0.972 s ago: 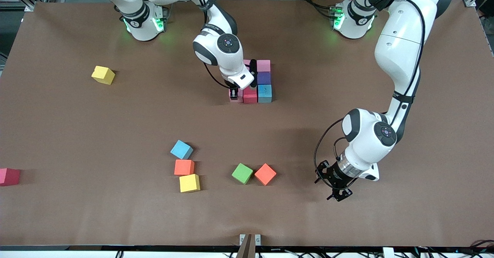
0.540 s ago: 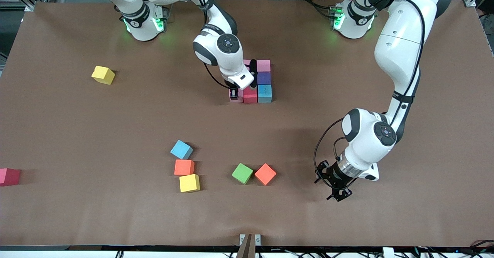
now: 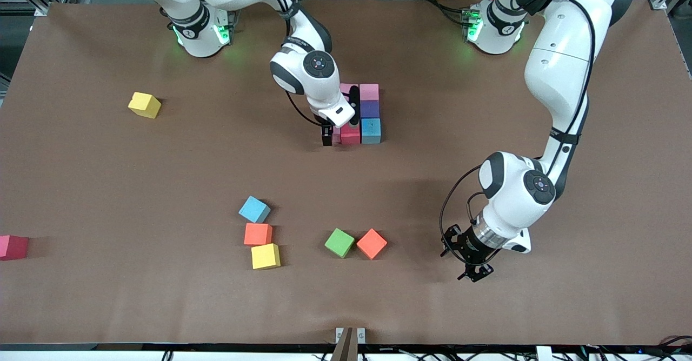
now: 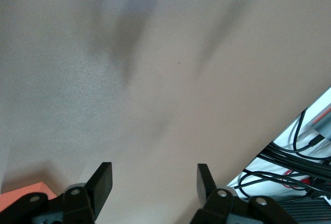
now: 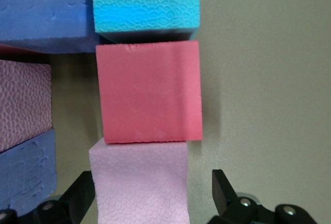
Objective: Form number 2 with 11 blocks
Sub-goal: 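Lower the pink cube beneath the red cube and open the right gripper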
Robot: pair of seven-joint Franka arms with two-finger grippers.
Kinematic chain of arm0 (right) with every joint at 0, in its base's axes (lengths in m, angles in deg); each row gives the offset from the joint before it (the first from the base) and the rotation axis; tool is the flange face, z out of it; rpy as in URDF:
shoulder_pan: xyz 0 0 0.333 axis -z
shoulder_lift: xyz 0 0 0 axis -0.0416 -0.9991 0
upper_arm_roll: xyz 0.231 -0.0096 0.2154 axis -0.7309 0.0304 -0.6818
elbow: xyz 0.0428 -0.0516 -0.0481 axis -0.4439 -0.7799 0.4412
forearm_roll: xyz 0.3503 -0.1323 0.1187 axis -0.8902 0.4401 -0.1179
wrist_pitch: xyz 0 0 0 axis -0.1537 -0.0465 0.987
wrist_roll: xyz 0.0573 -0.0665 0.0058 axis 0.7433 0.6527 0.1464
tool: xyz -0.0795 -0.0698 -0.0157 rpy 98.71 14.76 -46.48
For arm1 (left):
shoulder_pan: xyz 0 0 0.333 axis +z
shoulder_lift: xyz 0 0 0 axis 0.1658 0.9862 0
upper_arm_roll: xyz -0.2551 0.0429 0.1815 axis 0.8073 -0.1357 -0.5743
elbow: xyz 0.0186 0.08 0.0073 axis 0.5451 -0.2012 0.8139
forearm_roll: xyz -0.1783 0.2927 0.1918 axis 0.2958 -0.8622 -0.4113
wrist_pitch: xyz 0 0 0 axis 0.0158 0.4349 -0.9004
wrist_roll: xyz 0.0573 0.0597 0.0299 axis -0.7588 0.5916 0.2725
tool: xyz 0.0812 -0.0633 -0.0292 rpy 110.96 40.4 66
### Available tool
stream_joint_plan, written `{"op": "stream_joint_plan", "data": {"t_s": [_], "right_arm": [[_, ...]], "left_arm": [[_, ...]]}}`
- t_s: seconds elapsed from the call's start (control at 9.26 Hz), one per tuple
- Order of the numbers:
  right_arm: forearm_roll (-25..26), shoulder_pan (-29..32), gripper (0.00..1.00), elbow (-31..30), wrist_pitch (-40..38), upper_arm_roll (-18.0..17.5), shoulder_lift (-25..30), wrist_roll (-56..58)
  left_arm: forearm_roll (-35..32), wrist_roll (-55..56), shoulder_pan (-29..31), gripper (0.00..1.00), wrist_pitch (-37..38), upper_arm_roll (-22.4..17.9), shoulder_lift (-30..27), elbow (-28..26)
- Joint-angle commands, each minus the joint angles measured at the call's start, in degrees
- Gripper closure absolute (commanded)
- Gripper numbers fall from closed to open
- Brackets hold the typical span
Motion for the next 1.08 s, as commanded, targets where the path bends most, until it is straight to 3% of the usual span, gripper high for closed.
{"op": "stream_joint_plan", "data": {"t_s": [0.0, 0.32, 0.97], "right_arm": [[1.43, 0.64, 0.00, 0.77, -0.52, -0.48, 0.04, -0.42], [1.34, 1.34, 0.00, 1.73, -4.02, -0.66, 2.32, -0.50], [-2.43, 2.92, 0.00, 12.43, -24.30, -0.23, 5.40, 3.01]], "left_arm": [[0.95, -0.24, -0.36, 0.26, -0.43, -0.32, -0.19, 0.08], [0.95, -0.24, -0.45, 0.26, -0.51, -0.32, -0.36, 0.08], [1.39, 1.86, -4.48, 0.26, -0.52, -0.05, -0.36, 0.43]]}}
